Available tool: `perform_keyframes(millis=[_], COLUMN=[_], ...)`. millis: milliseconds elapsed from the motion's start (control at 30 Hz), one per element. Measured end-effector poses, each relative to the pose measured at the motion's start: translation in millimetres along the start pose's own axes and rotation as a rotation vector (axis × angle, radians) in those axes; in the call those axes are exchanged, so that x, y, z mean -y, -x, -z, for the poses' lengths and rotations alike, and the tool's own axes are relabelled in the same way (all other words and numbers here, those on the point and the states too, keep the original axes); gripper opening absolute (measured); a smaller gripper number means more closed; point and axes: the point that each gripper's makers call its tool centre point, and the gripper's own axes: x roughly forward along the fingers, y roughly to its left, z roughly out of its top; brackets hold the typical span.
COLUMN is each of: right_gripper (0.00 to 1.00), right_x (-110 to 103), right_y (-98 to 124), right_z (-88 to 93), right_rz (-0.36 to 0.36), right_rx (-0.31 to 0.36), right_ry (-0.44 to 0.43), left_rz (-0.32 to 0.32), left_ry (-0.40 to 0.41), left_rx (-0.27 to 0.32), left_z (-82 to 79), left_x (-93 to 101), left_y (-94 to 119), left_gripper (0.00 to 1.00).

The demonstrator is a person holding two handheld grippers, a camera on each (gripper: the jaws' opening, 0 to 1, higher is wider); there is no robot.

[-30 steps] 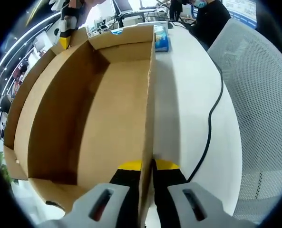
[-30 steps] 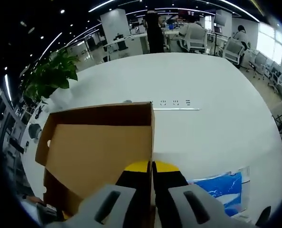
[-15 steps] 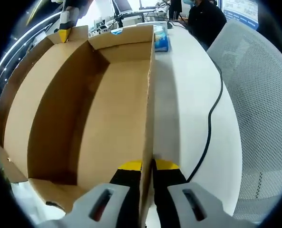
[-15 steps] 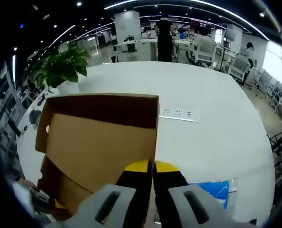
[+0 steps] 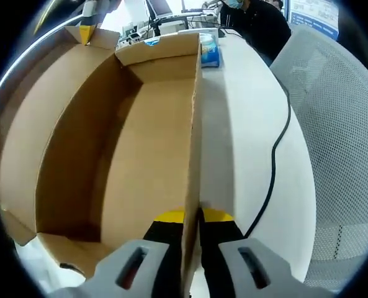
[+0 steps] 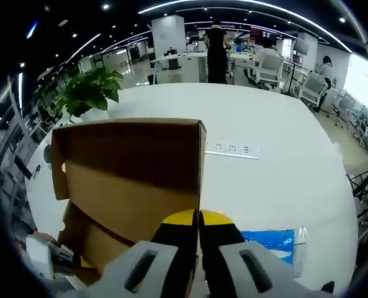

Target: Operate the shoe box by opening the lid, removing the specified soft item, and placing it in the target area until the item is outside and the box remains undamaged.

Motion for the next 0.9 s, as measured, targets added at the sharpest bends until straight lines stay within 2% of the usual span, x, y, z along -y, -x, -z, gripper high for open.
perform_keyframes(millis=[433,700,767,900], right_gripper=[0.0,0.0,0.0,0.0], right_x=[8,6,6,6], right_y=[-8,-1,2,8], right_z=[-2.1,1.2,2.5,7.3], right_rz=[0.005,0.027,0.042,0.032], right_rx=[0.025,0.057,0.069,0.07], right_ry=[-0.017,-0.012,0.028,-0.013], left_rz=[-0.001,0.0,0.0,0.001], left_ry=[0.001,-0.001,-0.002,-0.002], left_rx=[-0.002,-0.002,-0.002,-0.002], left_z=[1.3,1.4,1.3,1.3], left_x=[0.7,0.7,0.6,0.6], left_y=[1,1,1,1], left_gripper=[0.05,0.05,0.05,0.05])
